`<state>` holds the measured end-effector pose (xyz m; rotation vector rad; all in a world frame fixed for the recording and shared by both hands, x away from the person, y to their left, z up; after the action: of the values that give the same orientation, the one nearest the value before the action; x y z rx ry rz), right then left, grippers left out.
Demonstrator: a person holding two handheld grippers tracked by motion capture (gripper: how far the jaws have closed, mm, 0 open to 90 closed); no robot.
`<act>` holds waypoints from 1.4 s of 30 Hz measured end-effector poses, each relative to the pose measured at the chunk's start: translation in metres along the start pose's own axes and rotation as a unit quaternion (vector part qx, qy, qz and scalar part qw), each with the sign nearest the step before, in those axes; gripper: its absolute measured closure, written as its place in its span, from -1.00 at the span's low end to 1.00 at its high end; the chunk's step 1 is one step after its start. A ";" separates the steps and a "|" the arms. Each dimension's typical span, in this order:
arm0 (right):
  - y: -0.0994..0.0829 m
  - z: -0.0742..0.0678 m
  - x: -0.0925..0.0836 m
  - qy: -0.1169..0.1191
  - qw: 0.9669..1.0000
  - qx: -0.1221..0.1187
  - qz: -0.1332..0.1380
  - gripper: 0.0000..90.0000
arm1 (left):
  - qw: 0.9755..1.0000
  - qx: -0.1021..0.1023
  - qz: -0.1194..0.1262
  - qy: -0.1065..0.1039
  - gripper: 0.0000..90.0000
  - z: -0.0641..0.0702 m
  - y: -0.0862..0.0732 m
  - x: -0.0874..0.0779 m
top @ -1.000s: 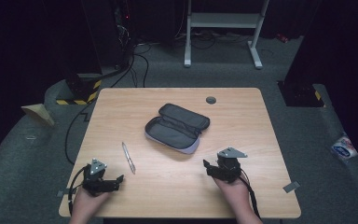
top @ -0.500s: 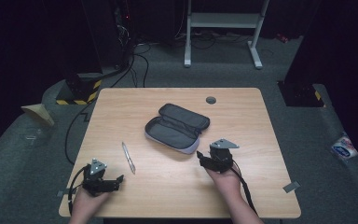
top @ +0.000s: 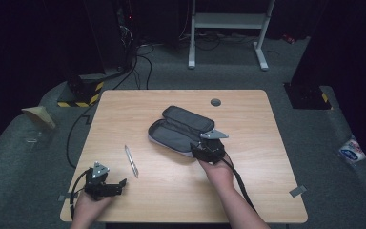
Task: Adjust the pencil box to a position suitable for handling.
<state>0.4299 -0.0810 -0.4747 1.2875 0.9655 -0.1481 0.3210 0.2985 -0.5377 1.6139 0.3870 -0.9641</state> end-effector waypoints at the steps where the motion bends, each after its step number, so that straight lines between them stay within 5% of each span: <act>1: 0.000 0.000 0.003 -0.003 1.000 0.002 -0.004 -0.12 | 1.000 0.000 0.000 0.000 -0.92 0.000 0.000 0.000; 7: -0.005 0.004 0.015 -0.002 0.999 0.009 -0.031 0.00 | 1.000 -0.001 0.000 -0.001 -0.91 0.000 0.000 0.000; 18: -0.019 0.010 0.009 0.015 0.999 0.009 -0.036 0.49 | 1.000 -0.003 0.002 0.000 -0.89 0.001 0.000 0.000; 42: -0.063 0.018 -0.034 -0.001 0.999 -0.034 -0.019 0.62 | 1.000 -0.002 0.006 0.009 -0.81 0.001 -0.001 -0.002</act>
<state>0.3811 -0.1304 -0.4993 1.2069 0.9864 -0.1453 0.3192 0.2983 -0.5370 1.6203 0.3912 -0.9387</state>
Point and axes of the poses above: each handheld gripper's, and its own axes: x roughly forward along the jaws, y roughly out of its top, z roughly to its right, the point moved 1 cm from there along x, roughly forward along the jaws, and after that the axes turned 5 degrees about -z, right-handed, at the moved point
